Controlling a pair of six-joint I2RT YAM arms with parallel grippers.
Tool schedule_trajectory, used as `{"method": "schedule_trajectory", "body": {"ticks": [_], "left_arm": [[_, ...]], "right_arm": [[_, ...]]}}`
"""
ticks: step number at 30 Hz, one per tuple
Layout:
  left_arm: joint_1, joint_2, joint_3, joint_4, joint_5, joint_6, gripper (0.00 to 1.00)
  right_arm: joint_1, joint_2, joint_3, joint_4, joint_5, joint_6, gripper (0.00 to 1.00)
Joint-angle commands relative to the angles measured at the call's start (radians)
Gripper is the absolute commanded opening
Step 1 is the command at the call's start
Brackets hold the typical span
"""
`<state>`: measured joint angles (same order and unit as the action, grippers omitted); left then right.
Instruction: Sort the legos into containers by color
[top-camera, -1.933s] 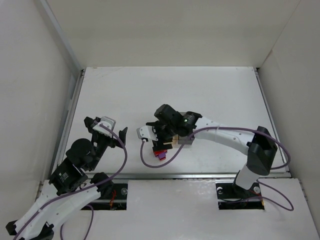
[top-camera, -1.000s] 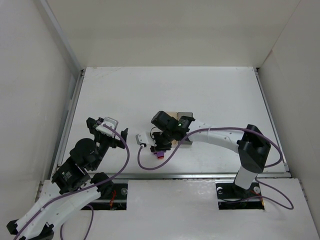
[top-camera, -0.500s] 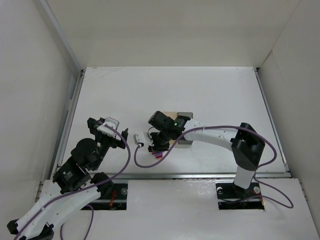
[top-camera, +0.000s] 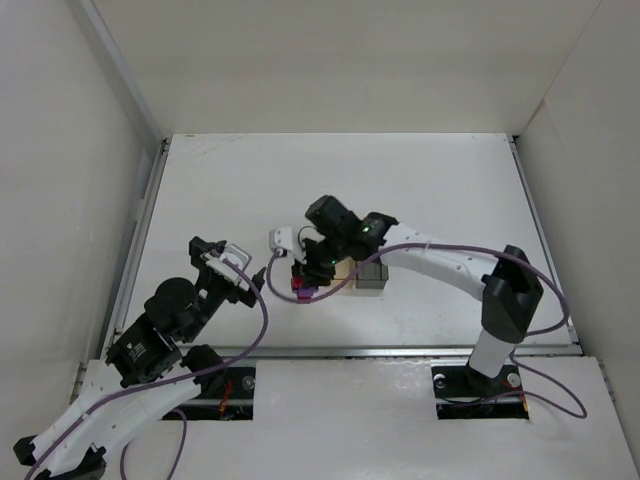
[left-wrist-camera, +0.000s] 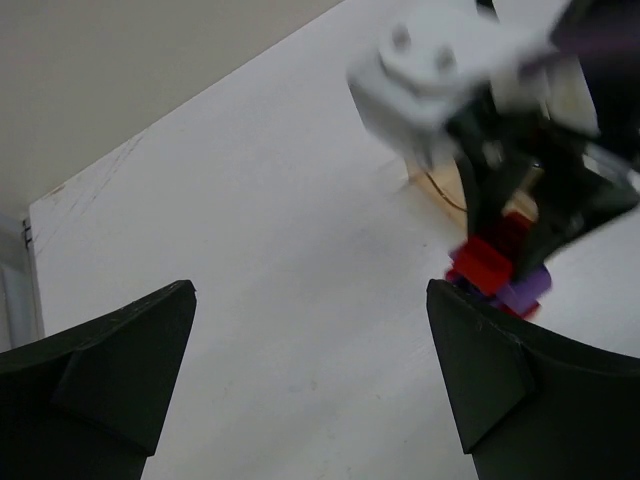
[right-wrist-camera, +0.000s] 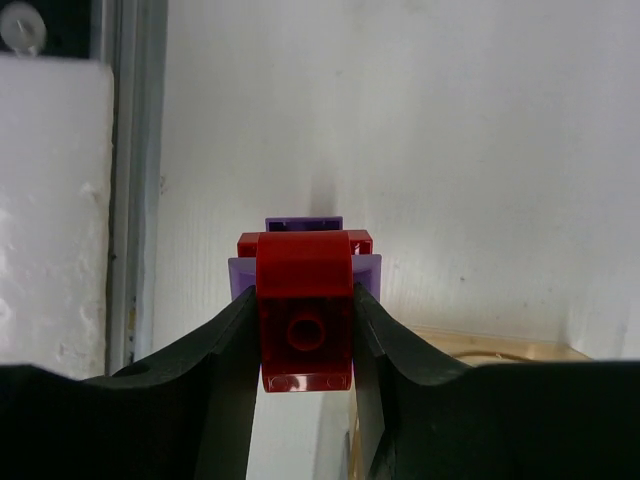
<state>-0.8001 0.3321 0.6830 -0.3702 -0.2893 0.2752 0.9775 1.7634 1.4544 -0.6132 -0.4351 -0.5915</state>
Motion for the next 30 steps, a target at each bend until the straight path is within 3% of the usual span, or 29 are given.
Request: {"method": "schedule_trajectory", "body": {"ticks": [1, 5, 14, 20, 24, 30], "left_arm": [[-0.01, 0.024, 0.049, -0.009, 0.169, 0.079, 1.0], [-0.019, 0.093, 0.073, 0.013, 0.263, 0.157, 1.0], [-0.019, 0.315, 0.093, 0.237, 0.374, 0.214, 1.0], [-0.019, 0.432, 0.104, 0.336, 0.323, 0.24, 1.0], [-0.019, 0.441, 0.078, 0.463, 0.274, 0.24, 1.0], [-0.019, 0.441, -0.01, 0.608, 0.22, 0.358, 1.0]], "right_arm": [[-0.104, -0.146, -0.003, 0.177, -0.164, 0.186, 0.0], [-0.216, -0.248, -0.114, 0.406, -0.35, 0.327, 0.0], [-0.278, -0.309, -0.123, 0.44, -0.389, 0.384, 0.0], [-0.318, -0.331, -0.114, 0.449, -0.389, 0.452, 0.0], [-0.318, -0.317, -0.092, 0.467, -0.33, 0.602, 0.0], [-0.327, -0.277, -0.058, 0.5, -0.284, 0.748, 0.0]]}}
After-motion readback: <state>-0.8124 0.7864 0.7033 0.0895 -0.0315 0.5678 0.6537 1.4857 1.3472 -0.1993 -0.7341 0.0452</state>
